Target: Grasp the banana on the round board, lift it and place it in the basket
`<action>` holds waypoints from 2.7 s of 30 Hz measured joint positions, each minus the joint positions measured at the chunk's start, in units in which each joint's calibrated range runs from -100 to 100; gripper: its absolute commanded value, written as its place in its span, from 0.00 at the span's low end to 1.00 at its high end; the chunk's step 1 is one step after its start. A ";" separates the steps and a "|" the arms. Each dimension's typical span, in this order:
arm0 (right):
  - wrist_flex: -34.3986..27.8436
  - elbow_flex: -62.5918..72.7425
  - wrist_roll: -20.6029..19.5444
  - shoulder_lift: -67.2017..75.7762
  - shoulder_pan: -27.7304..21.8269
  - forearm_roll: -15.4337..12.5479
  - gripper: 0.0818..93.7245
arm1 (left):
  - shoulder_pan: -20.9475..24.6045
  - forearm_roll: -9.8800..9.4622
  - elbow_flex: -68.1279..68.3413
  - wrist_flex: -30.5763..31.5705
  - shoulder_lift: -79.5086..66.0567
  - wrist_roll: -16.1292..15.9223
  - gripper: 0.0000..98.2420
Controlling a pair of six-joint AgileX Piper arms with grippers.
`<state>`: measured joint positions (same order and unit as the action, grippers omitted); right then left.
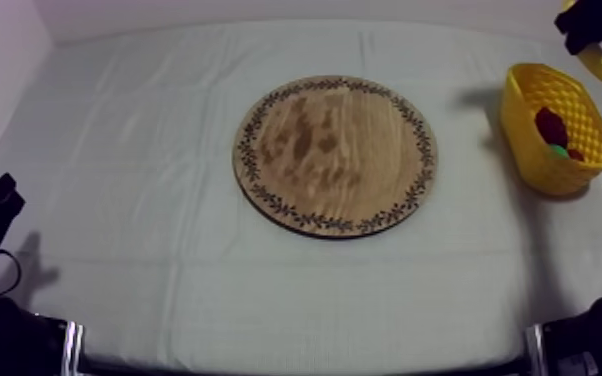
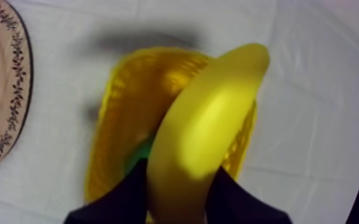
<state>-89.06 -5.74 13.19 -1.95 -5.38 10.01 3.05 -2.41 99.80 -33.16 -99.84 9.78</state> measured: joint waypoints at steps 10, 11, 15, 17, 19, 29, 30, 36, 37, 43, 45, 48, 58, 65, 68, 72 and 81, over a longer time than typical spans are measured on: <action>0.95 -5.56 0.82 1.75 -3.09 0.19 0.27 | 0.00 0.00 0.00 0.00 0.00 0.02 0.00; 1.22 -6.24 0.68 1.41 -3.12 0.32 0.27 | 0.00 0.00 0.00 0.00 0.00 0.02 0.00; 4.69 -9.63 -0.23 -0.64 -3.27 0.38 0.30 | 0.00 0.00 0.00 0.00 0.00 0.02 0.00; 6.67 -11.78 -0.73 -2.22 -3.31 0.44 0.31 | 0.00 0.00 0.00 0.00 0.00 0.02 0.00; 8.79 -13.49 -1.06 -3.87 -3.44 0.55 0.32 | 0.00 0.00 0.00 0.00 0.00 0.02 0.00; 12.95 -12.71 -0.32 -12.99 -3.54 -1.38 0.39 | 0.00 0.00 0.00 0.00 0.00 0.02 0.00; 13.17 -12.46 -0.08 -13.74 -3.51 -1.64 0.40 | 0.00 0.00 0.00 0.00 0.00 0.02 0.00; 14.51 -12.28 -0.36 -17.03 -3.28 -2.05 0.58 | 0.00 0.00 0.00 0.00 0.00 0.02 0.00; 14.62 -12.35 -0.45 -17.21 -3.28 -2.05 0.62 | 0.00 0.00 0.00 0.00 0.00 0.02 0.00; 15.02 -12.29 -0.56 -17.35 -3.36 -2.25 0.85 | 0.00 0.00 0.00 0.00 0.00 0.02 0.00; 14.85 -12.23 -0.56 -16.98 -3.39 -2.31 0.89 | 0.00 0.00 0.00 0.00 0.00 0.02 0.00; 14.61 -12.23 -0.12 -15.69 -3.47 -2.77 0.92 | 0.00 0.00 0.00 0.00 0.00 0.02 0.00; 14.17 -13.76 1.95 -5.32 -4.84 -4.63 0.74 | 0.00 0.00 0.00 0.00 0.00 0.02 0.00; 15.72 -18.20 4.72 6.35 -5.94 -7.60 0.55 | 0.00 0.00 0.00 0.00 0.00 0.02 0.00; 17.66 -21.59 5.00 11.73 -5.52 -7.60 0.47 | 0.00 0.00 0.00 0.00 0.00 0.02 0.00; 20.52 -27.15 4.26 19.28 -4.81 -7.41 0.36 | 0.00 0.00 0.00 0.00 0.00 0.02 0.00; 30.46 -41.55 5.32 36.61 -6.73 -8.04 0.05 | 0.00 0.00 0.00 0.00 0.00 0.02 0.00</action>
<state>-58.60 -47.30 18.50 34.66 -12.10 1.96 3.05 -2.41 99.80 -33.16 -99.84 9.80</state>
